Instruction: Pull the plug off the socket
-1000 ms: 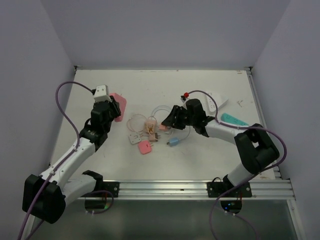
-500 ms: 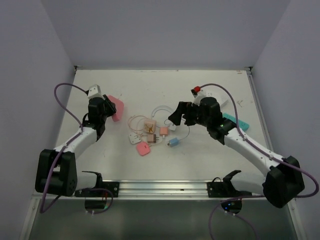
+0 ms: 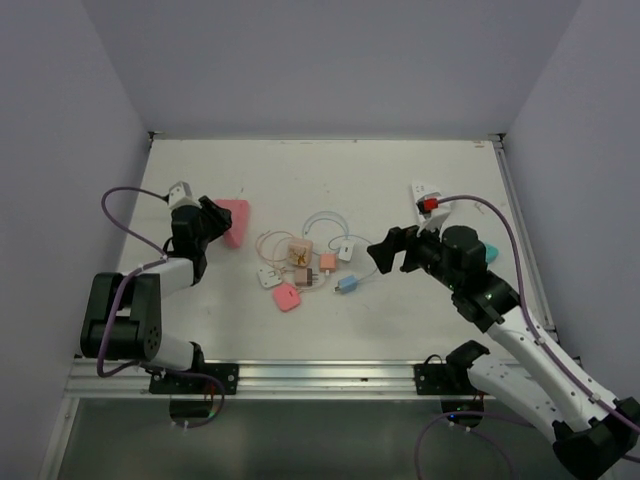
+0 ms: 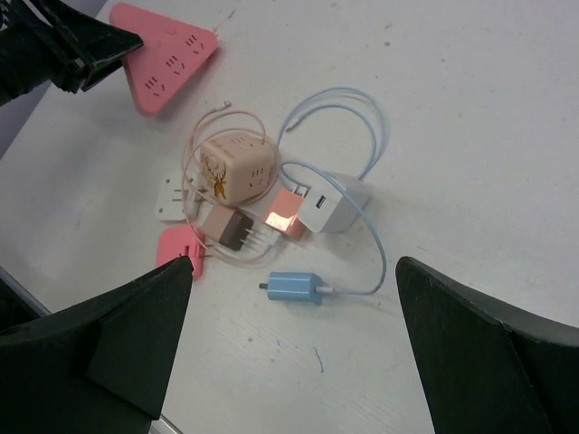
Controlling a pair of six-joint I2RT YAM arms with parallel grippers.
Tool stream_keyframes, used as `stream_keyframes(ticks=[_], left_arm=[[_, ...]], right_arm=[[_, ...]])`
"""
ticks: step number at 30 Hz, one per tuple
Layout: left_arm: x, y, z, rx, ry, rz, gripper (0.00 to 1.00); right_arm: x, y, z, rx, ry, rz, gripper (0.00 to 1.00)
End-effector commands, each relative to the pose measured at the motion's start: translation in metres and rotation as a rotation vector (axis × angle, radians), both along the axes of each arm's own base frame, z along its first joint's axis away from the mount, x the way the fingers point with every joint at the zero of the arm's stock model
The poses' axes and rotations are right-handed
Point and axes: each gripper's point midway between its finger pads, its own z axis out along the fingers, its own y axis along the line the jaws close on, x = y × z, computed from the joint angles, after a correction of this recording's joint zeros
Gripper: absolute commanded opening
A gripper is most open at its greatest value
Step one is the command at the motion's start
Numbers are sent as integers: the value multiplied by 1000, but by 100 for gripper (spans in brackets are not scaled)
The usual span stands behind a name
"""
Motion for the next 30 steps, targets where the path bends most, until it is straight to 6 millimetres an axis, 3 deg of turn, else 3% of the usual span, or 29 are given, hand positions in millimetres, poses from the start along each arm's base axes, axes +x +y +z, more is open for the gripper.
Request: stream_keyframes(ticks=[1, 3, 9, 12, 14, 15, 17, 18, 21, 23, 24, 26, 30], left_arm=[[-5, 4, 5, -17, -36, 23, 55], [-10, 6, -1, -9, -9, 33, 68], [-19, 9, 1, 2, 17, 44, 87], [-23, 13, 14, 19, 22, 62, 96], [-23, 18, 35, 36, 1, 88, 99], [-30, 22, 33, 49, 38, 99, 100], [-31, 29, 60, 63, 8, 137, 100], [-40, 31, 59, 73, 54, 143, 100], [-52, 34, 100, 112, 32, 142, 100], [-58, 37, 145, 135, -45, 140, 100], [-66, 38, 150, 175, -30, 124, 100], [-80, 38, 184, 211, -78, 108, 100], [-110, 44, 228, 318, -139, 87, 100]], right_arm=[[-2, -13, -1, -46, -15, -36, 99], [-5, -16, 5, -44, -28, -44, 99], [-9, -26, 27, -33, -77, -72, 99], [-9, -34, 36, -52, -94, -105, 99], [-10, -41, 43, -65, -115, -128, 99], [-9, -48, 48, -77, -124, -157, 99], [-9, -57, 55, -95, -143, -195, 99], [-9, -66, 61, -105, -152, -234, 99], [-12, -80, 78, -133, -186, -282, 99], [-13, -97, 86, -164, -207, -352, 99], [-16, -104, 94, -169, -217, -377, 99], [-18, -119, 101, -186, -232, -443, 99], [-33, -138, 123, -151, -307, -502, 99]])
